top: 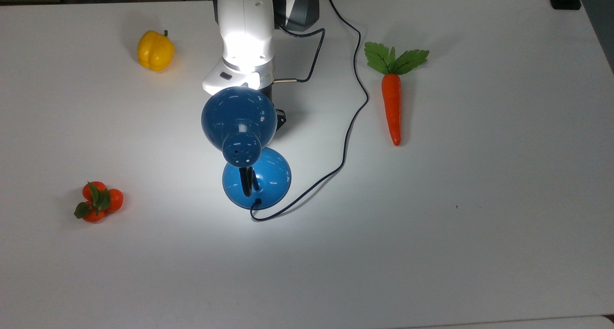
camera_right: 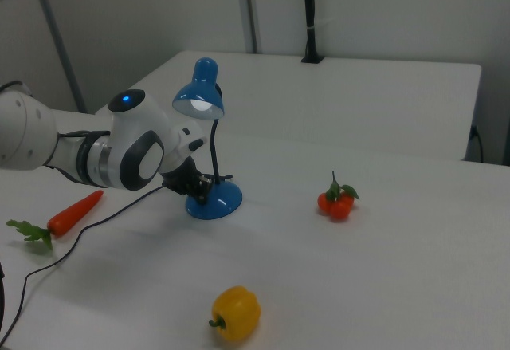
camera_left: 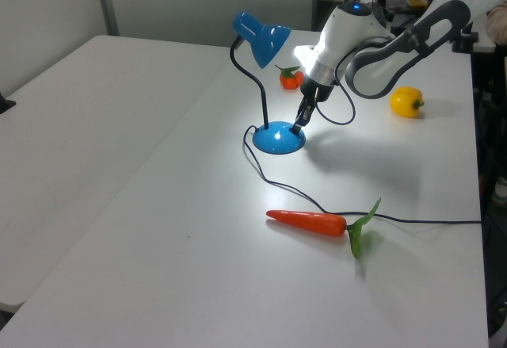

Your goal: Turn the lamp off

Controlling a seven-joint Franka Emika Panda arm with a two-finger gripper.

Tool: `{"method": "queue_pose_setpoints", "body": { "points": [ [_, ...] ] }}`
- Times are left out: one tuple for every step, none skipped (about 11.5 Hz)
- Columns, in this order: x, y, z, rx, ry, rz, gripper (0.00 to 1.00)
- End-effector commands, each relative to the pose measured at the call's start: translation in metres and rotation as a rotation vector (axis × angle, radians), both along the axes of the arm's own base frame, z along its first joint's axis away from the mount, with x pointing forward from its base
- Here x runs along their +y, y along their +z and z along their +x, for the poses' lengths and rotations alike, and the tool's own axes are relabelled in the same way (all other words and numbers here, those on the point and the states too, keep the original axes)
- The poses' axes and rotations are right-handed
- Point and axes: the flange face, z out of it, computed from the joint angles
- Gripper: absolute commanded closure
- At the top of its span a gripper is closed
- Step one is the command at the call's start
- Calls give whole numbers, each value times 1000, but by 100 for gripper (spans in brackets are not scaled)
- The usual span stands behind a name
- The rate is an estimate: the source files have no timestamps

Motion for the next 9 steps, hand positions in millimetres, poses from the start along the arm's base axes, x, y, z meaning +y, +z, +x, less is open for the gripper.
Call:
{"method": "queue_pose_setpoints", "body": {
  "points": [
    [1,-10,-8,106,-42,2,100],
    [1,-3,-10,122,-45,-1,100],
    [0,3,-13,148,-51,-5,100],
    [-1,17,-16,190,-56,-13,100],
    [-2,29,-19,250,-62,-24,100],
    [-1,46,-23,292,-63,-35,100],
    [-1,55,-26,311,-64,-40,100],
    [-2,73,-33,329,-64,-50,100],
    [-3,86,-37,345,-68,-54,100]
  ]
}}
